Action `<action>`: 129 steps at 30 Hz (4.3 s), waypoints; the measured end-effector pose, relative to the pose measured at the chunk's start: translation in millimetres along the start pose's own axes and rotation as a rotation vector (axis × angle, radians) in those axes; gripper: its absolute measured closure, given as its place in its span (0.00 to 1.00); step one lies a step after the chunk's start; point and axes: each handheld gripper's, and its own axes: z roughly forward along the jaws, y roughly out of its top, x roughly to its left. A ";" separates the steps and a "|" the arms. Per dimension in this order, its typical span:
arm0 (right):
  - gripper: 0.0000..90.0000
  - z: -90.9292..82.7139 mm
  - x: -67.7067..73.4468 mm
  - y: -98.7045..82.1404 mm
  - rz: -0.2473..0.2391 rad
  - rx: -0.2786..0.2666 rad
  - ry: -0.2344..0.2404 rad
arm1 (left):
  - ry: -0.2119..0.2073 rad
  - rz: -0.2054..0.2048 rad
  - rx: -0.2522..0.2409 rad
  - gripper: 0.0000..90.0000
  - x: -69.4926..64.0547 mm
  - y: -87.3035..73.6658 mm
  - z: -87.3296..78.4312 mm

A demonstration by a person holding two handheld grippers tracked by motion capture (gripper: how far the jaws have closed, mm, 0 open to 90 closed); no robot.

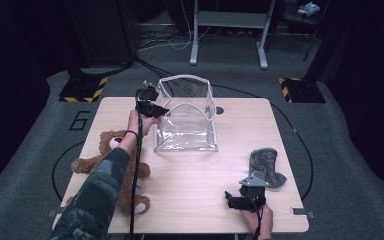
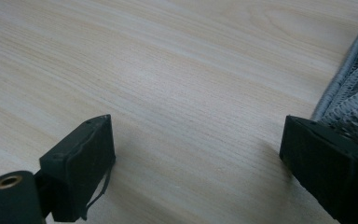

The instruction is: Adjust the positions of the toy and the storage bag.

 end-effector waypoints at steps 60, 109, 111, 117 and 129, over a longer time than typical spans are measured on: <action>0.11 0.1 -0.3 0.1 -0.003 -0.003 -0.007 | 0.109 0.074 0.042 0.78 -9.5 -5.8 -18.0; 0.49 51.2 -1.0 90.4 -0.022 -0.007 -0.008 | 0.001 0.038 0.042 0.60 -1.0 -22.7 -34.8; 0.49 54.8 -2.6 92.5 -0.028 0.004 -0.005 | 0.000 0.035 0.043 0.61 -0.2 -23.0 -34.8; 0.68 69.1 2.0 101.2 -0.048 0.027 -0.019 | 0.004 0.040 0.039 0.73 -0.1 -23.4 -34.3; 0.94 57.0 16.7 92.0 -0.082 0.023 -0.042 | 0.021 0.060 0.025 0.90 -5.6 -23.4 -32.5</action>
